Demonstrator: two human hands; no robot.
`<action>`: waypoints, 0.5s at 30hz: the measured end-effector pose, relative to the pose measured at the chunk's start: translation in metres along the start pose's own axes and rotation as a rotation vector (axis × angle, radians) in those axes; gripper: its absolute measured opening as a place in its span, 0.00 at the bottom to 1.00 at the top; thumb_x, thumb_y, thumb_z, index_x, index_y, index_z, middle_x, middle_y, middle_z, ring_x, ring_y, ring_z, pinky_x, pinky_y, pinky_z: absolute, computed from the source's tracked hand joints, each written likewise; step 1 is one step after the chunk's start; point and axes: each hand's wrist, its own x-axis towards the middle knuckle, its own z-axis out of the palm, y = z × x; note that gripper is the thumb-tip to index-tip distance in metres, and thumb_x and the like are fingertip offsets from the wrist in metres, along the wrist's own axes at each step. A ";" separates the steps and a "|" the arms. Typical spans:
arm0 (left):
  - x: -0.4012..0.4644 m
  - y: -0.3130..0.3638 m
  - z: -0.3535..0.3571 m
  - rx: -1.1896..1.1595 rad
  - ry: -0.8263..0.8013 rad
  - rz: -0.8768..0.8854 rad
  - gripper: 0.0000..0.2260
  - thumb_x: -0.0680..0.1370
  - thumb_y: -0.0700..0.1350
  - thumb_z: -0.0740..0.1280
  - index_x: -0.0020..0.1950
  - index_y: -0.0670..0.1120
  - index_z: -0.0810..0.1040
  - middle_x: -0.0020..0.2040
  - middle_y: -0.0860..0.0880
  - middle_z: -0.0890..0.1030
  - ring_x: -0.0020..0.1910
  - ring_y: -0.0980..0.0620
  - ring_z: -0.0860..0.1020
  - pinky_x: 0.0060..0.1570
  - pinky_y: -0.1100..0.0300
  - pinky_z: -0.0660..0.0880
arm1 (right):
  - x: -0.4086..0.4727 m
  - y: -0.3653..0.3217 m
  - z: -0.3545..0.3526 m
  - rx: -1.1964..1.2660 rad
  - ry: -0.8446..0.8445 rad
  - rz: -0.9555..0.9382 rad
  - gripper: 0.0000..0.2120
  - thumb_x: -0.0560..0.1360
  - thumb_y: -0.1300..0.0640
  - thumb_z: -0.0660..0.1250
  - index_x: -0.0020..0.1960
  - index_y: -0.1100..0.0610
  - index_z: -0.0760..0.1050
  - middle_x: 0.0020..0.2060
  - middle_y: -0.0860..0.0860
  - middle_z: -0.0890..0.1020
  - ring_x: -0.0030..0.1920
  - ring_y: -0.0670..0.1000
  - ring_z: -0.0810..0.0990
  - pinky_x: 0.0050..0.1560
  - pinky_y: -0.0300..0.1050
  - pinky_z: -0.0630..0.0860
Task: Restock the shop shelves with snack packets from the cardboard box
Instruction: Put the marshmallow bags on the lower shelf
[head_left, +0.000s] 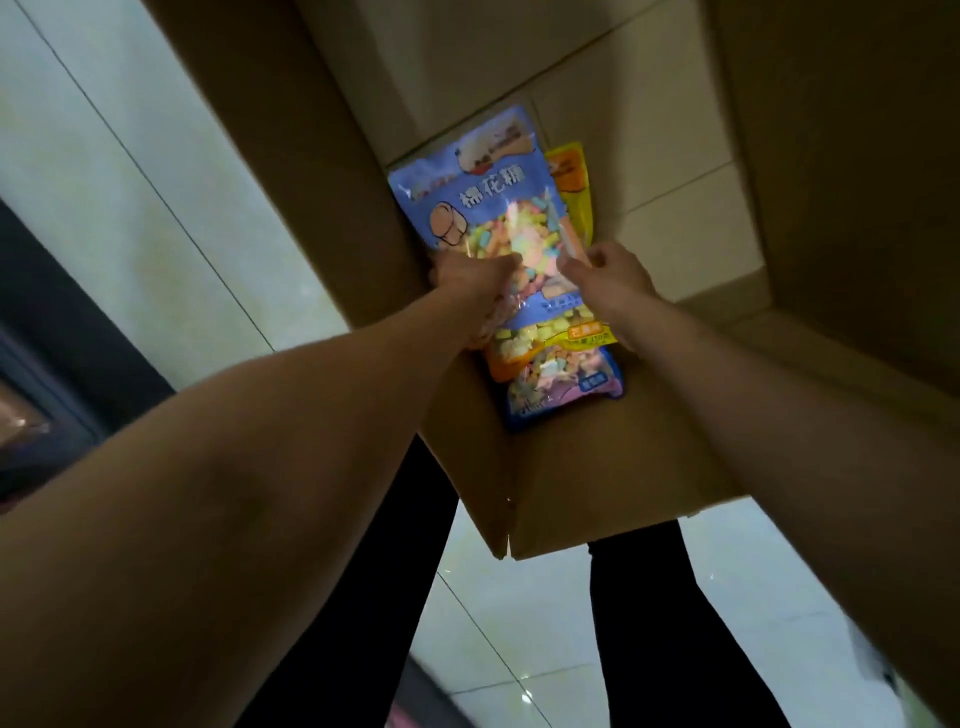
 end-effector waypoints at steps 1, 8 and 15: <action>-0.007 -0.002 0.002 -0.055 0.013 -0.017 0.32 0.71 0.43 0.77 0.69 0.39 0.65 0.65 0.37 0.76 0.60 0.37 0.78 0.59 0.39 0.77 | -0.004 0.004 0.001 -0.007 0.021 0.033 0.12 0.75 0.48 0.70 0.50 0.57 0.76 0.49 0.54 0.80 0.43 0.51 0.76 0.32 0.41 0.66; -0.028 -0.010 0.009 -0.249 -0.054 -0.128 0.07 0.82 0.52 0.62 0.54 0.49 0.71 0.51 0.43 0.81 0.51 0.43 0.82 0.50 0.47 0.81 | -0.013 0.024 -0.013 -0.139 -0.129 0.278 0.16 0.73 0.57 0.73 0.57 0.65 0.78 0.56 0.61 0.81 0.50 0.59 0.80 0.44 0.46 0.75; 0.008 -0.004 0.009 -0.364 -0.011 -0.205 0.25 0.82 0.62 0.56 0.68 0.46 0.72 0.64 0.43 0.80 0.61 0.44 0.80 0.58 0.49 0.78 | 0.014 0.014 -0.015 -0.065 -0.202 0.258 0.46 0.64 0.72 0.74 0.76 0.56 0.56 0.67 0.56 0.73 0.64 0.60 0.73 0.56 0.52 0.74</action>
